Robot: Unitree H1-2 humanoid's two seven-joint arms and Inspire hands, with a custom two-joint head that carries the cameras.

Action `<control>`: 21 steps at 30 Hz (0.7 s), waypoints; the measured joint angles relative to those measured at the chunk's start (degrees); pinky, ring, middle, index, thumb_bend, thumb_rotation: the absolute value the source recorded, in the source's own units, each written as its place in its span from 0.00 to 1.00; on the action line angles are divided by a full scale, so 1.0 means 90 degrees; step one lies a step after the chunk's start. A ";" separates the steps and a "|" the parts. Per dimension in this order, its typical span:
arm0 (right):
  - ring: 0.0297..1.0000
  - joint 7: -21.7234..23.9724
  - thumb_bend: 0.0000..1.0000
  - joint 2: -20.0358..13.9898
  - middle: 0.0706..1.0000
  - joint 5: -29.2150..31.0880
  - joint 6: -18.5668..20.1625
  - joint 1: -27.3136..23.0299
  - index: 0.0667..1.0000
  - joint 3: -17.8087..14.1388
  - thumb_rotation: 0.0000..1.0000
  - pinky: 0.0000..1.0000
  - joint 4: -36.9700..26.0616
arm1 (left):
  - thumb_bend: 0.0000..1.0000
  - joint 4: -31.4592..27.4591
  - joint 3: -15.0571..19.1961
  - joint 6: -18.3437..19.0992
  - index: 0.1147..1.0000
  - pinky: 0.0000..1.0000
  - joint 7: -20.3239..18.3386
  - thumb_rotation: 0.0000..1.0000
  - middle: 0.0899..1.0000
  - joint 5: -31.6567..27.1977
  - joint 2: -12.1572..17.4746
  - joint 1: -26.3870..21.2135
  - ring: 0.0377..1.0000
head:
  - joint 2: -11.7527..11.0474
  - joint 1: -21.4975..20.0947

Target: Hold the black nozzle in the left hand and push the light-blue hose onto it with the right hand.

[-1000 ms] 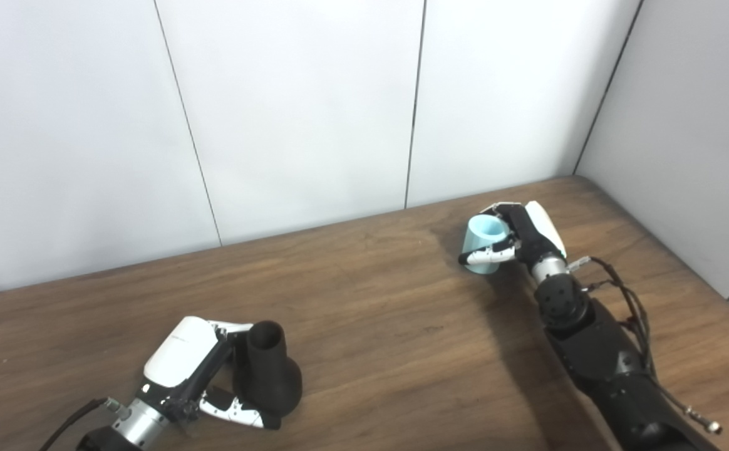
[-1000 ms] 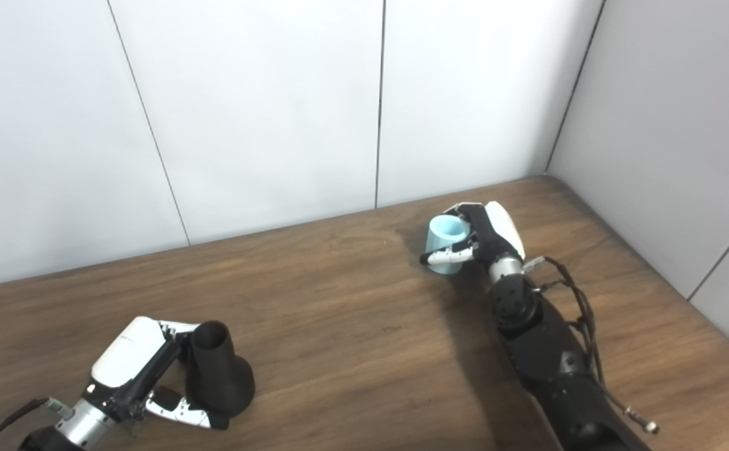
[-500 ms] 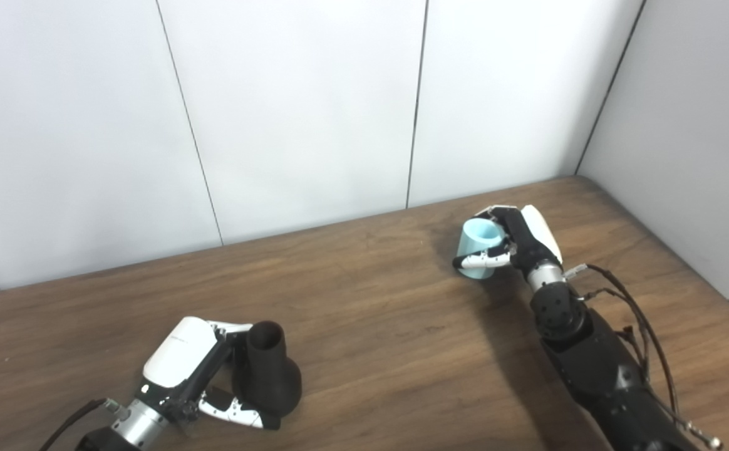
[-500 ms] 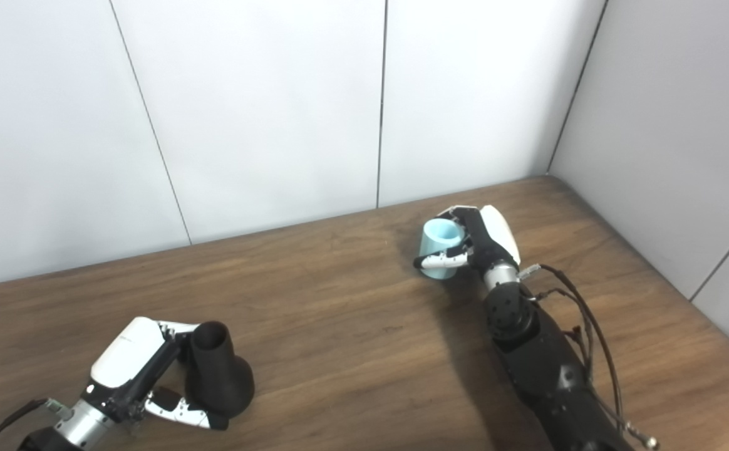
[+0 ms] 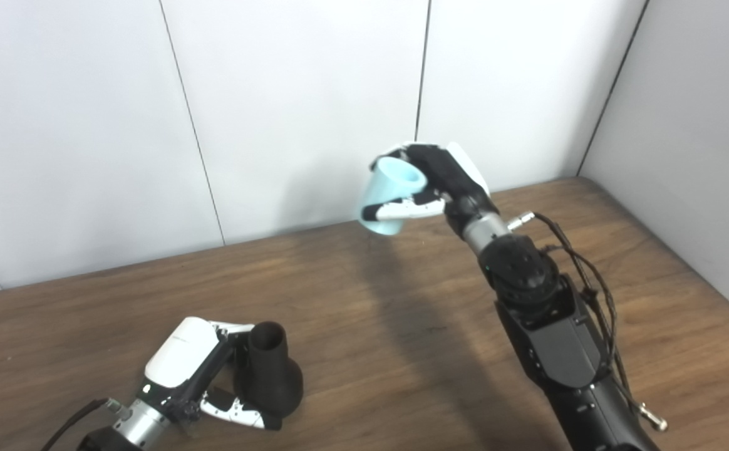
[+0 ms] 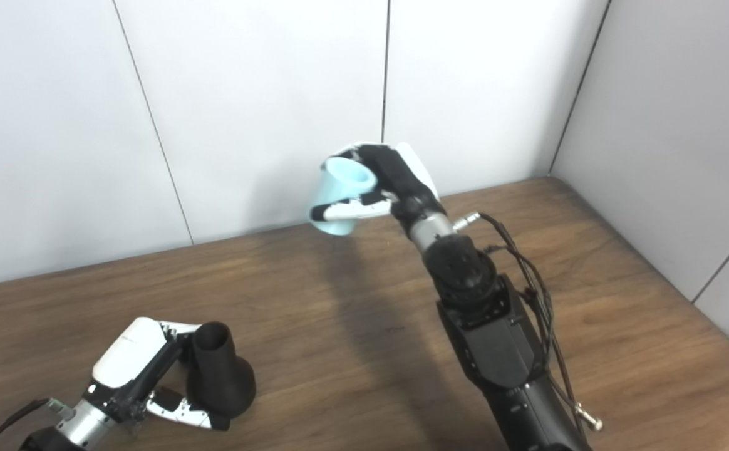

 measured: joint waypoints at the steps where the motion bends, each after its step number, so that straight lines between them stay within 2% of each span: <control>1: 0.39 0.0093 0.52 0.0036 0.44 0.0003 0.0091 -0.0028 0.48 0.0058 0.00 0.31 -0.0133 | 0.52 0.0002 0.0027 0.0000 0.44 0.32 -0.0028 0.00 0.38 0.0004 -0.0019 0.0004 0.35 | 0.0019 0.0117; 4: 0.39 0.0346 0.52 0.0252 0.44 0.0039 0.0147 -0.0063 0.47 0.0119 0.00 0.32 -0.0402 | 0.52 0.0023 0.0138 0.0000 0.44 0.30 -0.0090 0.00 0.37 0.0107 -0.0103 0.0021 0.34 | 0.0117 0.0517; 6: 0.39 0.0556 0.52 0.0463 0.44 0.0077 0.0157 -0.0065 0.47 0.0118 0.00 0.32 -0.0448 | 0.52 0.0029 0.0228 0.0001 0.45 0.31 -0.0139 0.00 0.37 0.0198 -0.0157 0.0037 0.34 | 0.0127 0.0577; 8: 0.39 0.0822 0.52 0.0627 0.44 0.0063 0.0157 -0.0061 0.48 0.0116 0.00 0.32 -0.0495 | 0.52 0.0027 0.0353 0.0002 0.45 0.31 -0.0222 0.00 0.37 0.0295 -0.0241 0.0060 0.35 | 0.0205 0.0908; 9: 0.38 0.0954 0.52 0.0676 0.44 0.0034 0.0157 -0.0057 0.49 0.0115 0.00 0.32 -0.0547 | 0.52 0.0024 0.0400 0.0003 0.44 0.32 -0.0272 0.00 0.38 0.0328 -0.0279 0.0065 0.35 | 0.0205 0.0909; 11: 0.38 0.1227 0.52 0.0734 0.44 -0.0071 0.0157 -0.0057 0.49 0.0097 0.00 0.31 -0.0658 | 0.52 -0.0006 0.0535 0.0005 0.44 0.32 -0.0393 0.00 0.38 0.0386 -0.0364 0.0104 0.35 | 0.0273 0.1239; 16: 0.39 0.1887 0.52 0.1096 0.44 -0.0492 0.0158 0.0000 0.48 0.0039 0.00 0.31 -0.0819 | 0.52 -0.0172 0.0807 0.0156 0.44 0.30 -0.0608 0.00 0.37 0.0517 -0.0518 0.0237 0.33 | 0.0381 0.1816; 21: 0.39 0.2538 0.52 0.1523 0.43 -0.1120 0.0158 0.0091 0.48 -0.0077 0.00 0.33 -0.0833 | 0.52 -0.0224 0.0934 0.0259 0.44 0.31 -0.0656 0.00 0.39 0.0703 -0.0633 0.0284 0.35 | 0.0420 0.2002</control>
